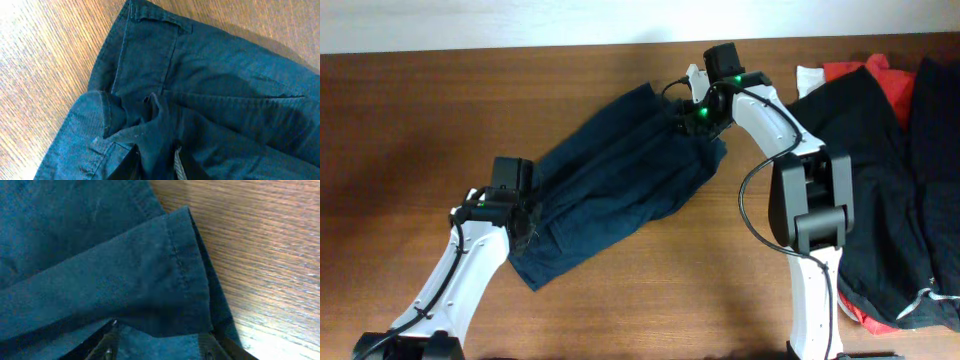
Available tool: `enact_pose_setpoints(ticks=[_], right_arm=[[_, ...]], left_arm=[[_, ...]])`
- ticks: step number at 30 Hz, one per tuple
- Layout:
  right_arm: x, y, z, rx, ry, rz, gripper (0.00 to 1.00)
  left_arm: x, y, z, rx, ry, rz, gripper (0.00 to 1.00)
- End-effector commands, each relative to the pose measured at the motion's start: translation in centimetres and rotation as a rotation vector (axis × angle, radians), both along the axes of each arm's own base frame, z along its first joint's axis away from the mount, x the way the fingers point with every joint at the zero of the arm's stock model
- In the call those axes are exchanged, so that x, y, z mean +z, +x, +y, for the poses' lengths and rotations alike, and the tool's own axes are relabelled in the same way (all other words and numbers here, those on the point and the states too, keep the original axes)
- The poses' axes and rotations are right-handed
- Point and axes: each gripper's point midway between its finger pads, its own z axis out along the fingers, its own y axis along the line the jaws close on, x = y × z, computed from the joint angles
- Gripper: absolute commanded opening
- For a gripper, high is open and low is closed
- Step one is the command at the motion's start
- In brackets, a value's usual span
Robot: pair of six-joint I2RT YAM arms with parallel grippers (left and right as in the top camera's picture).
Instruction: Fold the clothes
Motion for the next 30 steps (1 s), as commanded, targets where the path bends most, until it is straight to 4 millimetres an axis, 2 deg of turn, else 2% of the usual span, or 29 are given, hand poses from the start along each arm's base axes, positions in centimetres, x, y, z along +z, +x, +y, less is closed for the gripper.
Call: enact_pose_setpoints(ticks=[1, 4, 5, 7, 9, 10, 11, 12, 13, 14, 15, 16, 18, 22, 23, 24, 25, 26, 27, 29, 30], right_arm=[[0.7, 0.1, 1.9, 0.019, 0.070, -0.004, 0.62], [1.0, 1.0, 1.8, -0.119, 0.121, 0.024, 0.60], [0.9, 1.0, 1.6, -0.150, 0.117, 0.037, 0.51], [0.7, 1.0, 1.4, -0.162, 0.105, 0.039, 0.04], [1.1, 1.3, 1.5, -0.159, 0.114, 0.025, 0.04], [2.8, 1.8, 2.6, -0.124, 0.170, 0.003, 0.04], [5.2, 2.4, 3.9, -0.082, 0.249, -0.026, 0.04], [8.1, 3.2, 5.1, -0.041, 0.319, -0.068, 0.04], [12.5, 4.2, 6.3, 0.014, 0.395, -0.147, 0.04], [15.1, 4.9, 6.7, 0.032, 0.416, -0.209, 0.04], [17.2, 5.4, 7.0, 0.046, 0.428, -0.262, 0.04], [18.1, 5.5, 7.9, 0.085, 0.430, -0.305, 0.04], [17.0, 4.5, 10.2, 0.201, 0.383, -0.346, 0.04], [13.2, 5.1, 12.1, 0.183, 0.253, -0.362, 0.04], [12.4, 5.6, 12.2, 0.175, 0.240, -0.371, 0.14], [11.6, 6.3, 11.6, 0.147, 0.202, -0.382, 0.61], [11.1, 6.9, 10.5, 0.105, 0.156, -0.388, 0.74], [10.8, 7.4, 9.2, 0.071, 0.122, -0.385, 0.98], [10.1, 7.3, 7.7, 0.050, 0.107, -0.345, 1.00], [7.7, 5.5, 3.9, -0.001, 0.056, -0.189, 0.99], [7.0, 4.7, 2.7, -0.017, 0.042, -0.135, 0.95]], left_arm=[[-0.2, -0.3, 0.5, -0.004, 0.023, 0.014, 0.18], [-0.2, -0.3, 0.5, -0.004, 0.023, 0.016, 0.18], [-0.2, -0.4, 0.5, -0.004, 0.023, 0.017, 0.18], [-0.2, -0.4, 0.5, -0.004, 0.023, 0.017, 0.18], [-0.2, -0.4, 0.7, -0.001, 0.032, 0.017, 0.18], [-0.2, -0.4, 0.7, 0.000, 0.036, 0.019, 0.18], [-0.1, -0.5, 1.1, 0.005, 0.054, 0.022, 0.18], [0.0, -0.5, 1.4, 0.011, 0.075, 0.021, 0.18], [0.0, -0.5, 1.7, 0.016, 0.089, 0.019, 0.18], [0.0, -0.6, 1.7, 0.016, 0.089, 0.022, 0.18], [0.0, -0.6, 1.7, 0.016, 0.089, 0.023, 0.18], [0.0, -0.6, 1.7, 0.020, 0.091, 0.022, 0.18], [0.1, -0.9, 2.2, 0.075, 0.101, 0.020, 0.18], [0.4, -0.7, 3.0, 0.090, 0.149, 0.005, 0.18], [0.8, 0.1, 3.2, 0.098, 0.163, -0.034, 0.19], [1.3, 1.2, 3.6, 0.114, 0.174, -0.086, 0.24], [1.6, 1.8, 4.1, 0.132, 0.174, -0.115, 0.27], [1.7, 2.1, 4.8, 0.158, 0.169, -0.134, 0.27], [1.6, 1.9, 5.6, 0.187, 0.158, -0.127, 0.35], [1.1, 1.7, 6.6, 0.234, 0.074, -0.122, 0.55], [1.2, 2.1, 6.7, 0.216, 0.051, -0.133, 0.70]])
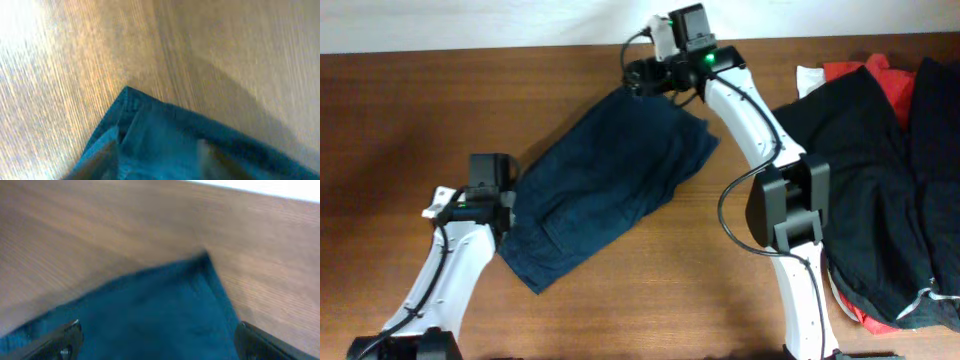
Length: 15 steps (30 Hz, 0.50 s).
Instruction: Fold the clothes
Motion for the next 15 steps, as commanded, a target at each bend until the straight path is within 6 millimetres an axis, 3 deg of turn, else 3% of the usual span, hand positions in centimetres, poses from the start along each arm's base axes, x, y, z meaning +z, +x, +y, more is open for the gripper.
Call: enact_pose_setpoints(ticks=[1, 2, 4, 5, 6, 8, 10, 12, 13, 15], right_arm=[[-2.5, -1.2, -5.1, -0.080, -0.067, 0.139, 0.90], [-3.2, -2.6, -6.1, -0.074, -0.093, 0.204, 0.77], [-4.6, -5.4, -7.7, 0.003, -0.182, 0.292, 0.50], [-5.3, -6.0, -8.9, -0.018, -0.247, 0.320, 0.50], [-6.2, -6.5, -9.5, -0.019, -0.283, 0.341, 0.48], [-8.3, -7.8, -9.9, 0.000, -0.309, 0.389, 0.47], [-12.0, -9.7, -11.2, -0.009, -0.373, 0.455, 0.40], [-13.8, -10.7, -13.0, -0.049, -0.458, 0.486, 0.36], [-13.9, -10.7, -13.9, -0.101, -0.498, 0.493, 0.36], [-13.6, -11.4, -17.7, -0.285, -0.631, 0.535, 0.35]], left_arm=[[-0.1, 1.0, 0.3, -0.047, -0.079, -0.033, 0.75], [0.0, 1.7, -0.4, -0.123, -0.106, -0.047, 0.82], [-0.3, 2.0, -3.4, -0.302, -0.217, -0.041, 0.83], [-0.3, 1.7, -5.4, -0.411, -0.289, -0.032, 0.81], [-1.0, 0.3, -5.9, -0.422, -0.314, 0.030, 0.73], [-1.9, -1.4, -5.7, -0.407, -0.288, 0.119, 0.72], [-2.8, -1.8, -6.5, -0.429, -0.291, 0.161, 0.72], [-3.9, -2.0, -7.3, -0.450, -0.299, 0.203, 0.72], [-4.7, -2.2, -7.7, -0.467, -0.301, 0.233, 0.72], [-6.8, -2.4, -8.0, -0.510, -0.290, 0.295, 0.72]])
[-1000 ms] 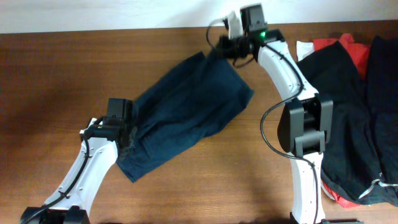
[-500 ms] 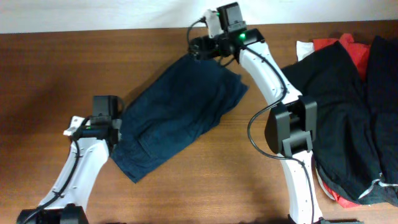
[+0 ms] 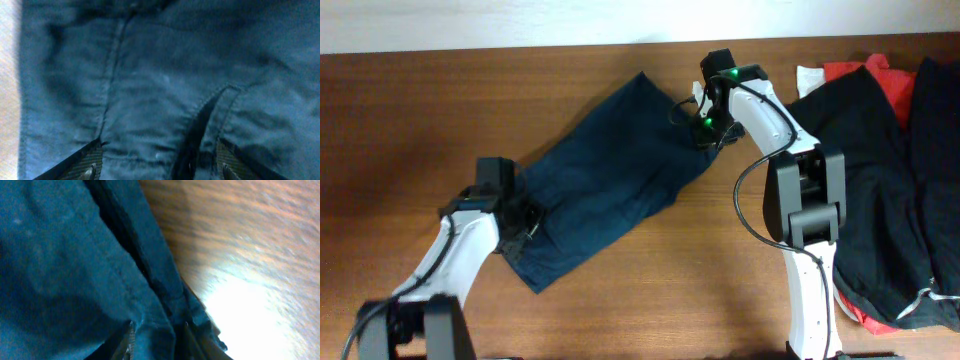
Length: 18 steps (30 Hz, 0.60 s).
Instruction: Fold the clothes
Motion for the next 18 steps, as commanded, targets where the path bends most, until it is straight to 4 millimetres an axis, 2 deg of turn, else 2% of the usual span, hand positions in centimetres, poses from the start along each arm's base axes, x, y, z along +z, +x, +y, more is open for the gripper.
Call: enact_pose_setpoints(ticks=[1, 3, 4, 6, 7, 9, 11, 12, 13, 14, 16, 18], right_arm=[[-2.1, -3.2, -6.6, -0.195, -0.274, 0.125, 0.35], [-1.3, -7.6, -8.6, -0.272, -0.325, 0.306, 0.31], [-0.7, -9.2, -9.1, -0.277, -0.343, 0.374, 0.32], [0.4, -11.7, -9.7, -0.266, -0.373, 0.485, 0.33], [0.7, -12.2, -9.8, -0.264, -0.379, 0.508, 0.33], [0.9, -12.5, -10.1, -0.268, -0.382, 0.526, 0.33], [1.5, -12.3, -11.0, -0.297, -0.370, 0.514, 0.33], [2.2, -11.9, -11.3, -0.315, -0.353, 0.492, 0.34], [3.6, -11.0, -11.7, -0.339, -0.329, 0.445, 0.38], [4.9, -10.3, -12.1, -0.355, -0.316, 0.403, 0.40], [8.3, -8.7, -12.4, -0.382, -0.285, 0.305, 0.54], [11.6, -7.5, -10.9, -0.351, -0.198, 0.225, 0.58]], left_arm=[[-2.6, -0.5, -0.3, -0.063, 0.018, 0.072, 0.73], [-2.8, 1.2, -0.2, -0.060, 0.023, 0.012, 0.73], [-2.4, 2.9, -0.2, -0.059, 0.024, -0.059, 0.73], [-1.4, 5.7, -0.3, -0.058, 0.027, -0.178, 0.73], [-0.7, 7.3, -0.3, -0.062, 0.030, -0.249, 0.73], [0.3, 8.8, -0.2, -0.126, 0.051, -0.320, 0.72], [1.9, 9.9, -0.5, -0.275, 0.011, -0.370, 0.73], [2.9, 10.2, -0.6, -0.331, -0.004, -0.382, 0.79], [4.4, 10.3, -0.5, -0.420, 0.001, -0.394, 0.95], [5.4, 10.1, -0.1, -0.467, 0.022, -0.396, 0.98], [6.9, 8.4, 1.0, -0.551, 0.061, -0.363, 0.99], [5.5, 5.6, 1.1, -0.540, 0.014, -0.244, 0.99]])
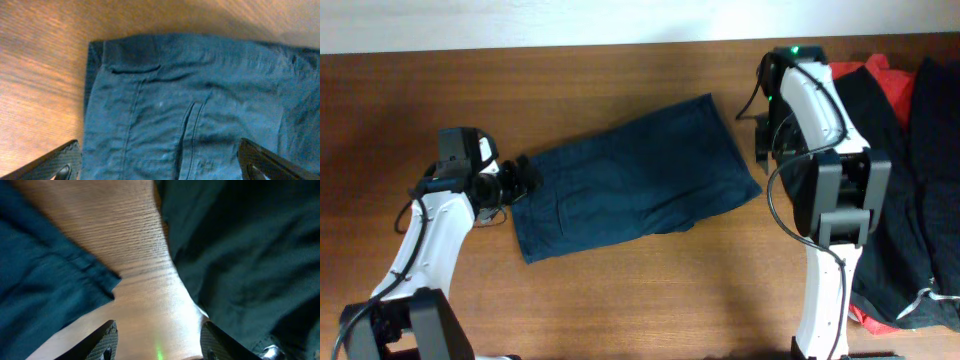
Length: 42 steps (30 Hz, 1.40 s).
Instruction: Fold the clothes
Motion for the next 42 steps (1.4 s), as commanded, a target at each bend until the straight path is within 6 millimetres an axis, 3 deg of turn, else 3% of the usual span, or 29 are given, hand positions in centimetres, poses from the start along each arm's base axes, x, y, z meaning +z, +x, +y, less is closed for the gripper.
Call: enact_pose_setpoints(ticks=[1, 6, 11, 13, 14, 15, 16, 17, 19, 21, 24, 25, 26, 27, 28, 29, 30, 32, 33, 37, 41, 42], right_arm=[[5.6, 2.0, 2.1, 0.041, 0.094, -0.170, 0.58], [6.1, 2.4, 2.9, 0.056, 0.123, -0.196, 0.58], [6.2, 2.4, 3.2, 0.074, 0.146, -0.195, 0.58], [6.3, 2.4, 3.2, 0.075, 0.145, -0.198, 0.58], [6.3, 2.4, 3.2, 0.075, 0.145, -0.198, 0.58], [6.3, 2.4, 3.2, 0.075, 0.145, -0.199, 0.58], [6.3, 2.4, 3.2, 0.075, 0.145, -0.199, 0.58], [6.3, 2.4, 3.2, 0.075, 0.145, -0.199, 0.58], [6.3, 2.4, 3.2, 0.075, 0.145, -0.199, 0.58], [6.3, 2.4, 3.1, 0.086, 0.143, -0.198, 0.58], [6.3, 2.4, 3.6, 0.129, 0.183, -0.193, 0.58], [6.4, 2.4, 5.0, 0.186, 0.277, -0.192, 0.57], [6.6, 2.4, 6.6, 0.234, 0.380, -0.199, 0.48], [7.0, 2.4, 8.8, 0.294, 0.515, -0.220, 0.26], [7.4, 2.6, 10.0, 0.320, 0.584, -0.236, 0.12], [7.4, 2.7, 10.7, 0.331, 0.609, -0.246, 0.04], [7.4, 2.7, 11.6, 0.350, 0.618, -0.247, 0.04], [6.9, 2.5, 14.3, 0.411, 0.631, -0.246, 0.04], [6.9, 2.4, 15.5, 0.431, 0.652, -0.248, 0.04], [5.4, 0.2, 24.4, 0.553, 0.840, -0.232, 0.04], [3.5, -3.7, 32.2, 0.661, 1.017, -0.188, 0.04], [2.9, -4.6, 33.2, 0.686, 1.021, -0.178, 0.04]], left_arm=[[-0.8, -2.5, -0.3, -0.077, -0.005, 0.085, 0.99], [-5.3, -5.7, -1.4, -0.123, -0.051, 0.202, 0.99], [-8.5, -4.8, -1.4, -0.236, -0.026, 0.198, 0.99], [-8.8, -4.3, -1.3, -0.239, -0.021, 0.180, 0.95], [-8.8, -4.2, -1.3, -0.239, -0.021, 0.179, 0.89], [-8.8, -4.3, -1.5, -0.240, -0.029, 0.182, 0.72], [-8.8, -4.7, -1.6, -0.242, -0.040, 0.194, 0.47], [-8.8, -4.8, -1.7, -0.242, -0.041, 0.199, 0.34], [-8.9, -4.8, -1.6, -0.241, -0.040, 0.201, 0.25], [-9.1, -4.9, -0.7, -0.228, 0.012, 0.214, 0.02], [-8.2, -4.5, 0.1, -0.215, 0.057, 0.213, 0.01], [-6.9, -4.0, 1.0, -0.200, 0.102, 0.208, 0.00], [-5.7, -3.7, 1.8, -0.185, 0.135, 0.202, 0.00], [-2.8, -3.0, 3.0, -0.159, 0.174, 0.180, 0.01], [-0.8, -2.6, 3.3, -0.148, 0.175, 0.166, 0.01], [1.1, -2.3, 3.6, -0.143, 0.177, 0.158, 0.00], [4.2, -1.6, 3.7, -0.141, 0.181, 0.138, 0.00], [7.7, -1.2, 3.7, -0.140, 0.184, 0.125, 0.01], [8.5, -1.3, 3.7, -0.140, 0.184, 0.125, 0.00], [13.0, -0.5, 2.9, -0.151, 0.151, 0.055, 0.01], [14.0, 0.3, 1.3, -0.173, 0.059, 0.004, 0.00], [14.0, 0.3, 1.2, -0.175, 0.059, 0.004, 0.00]])
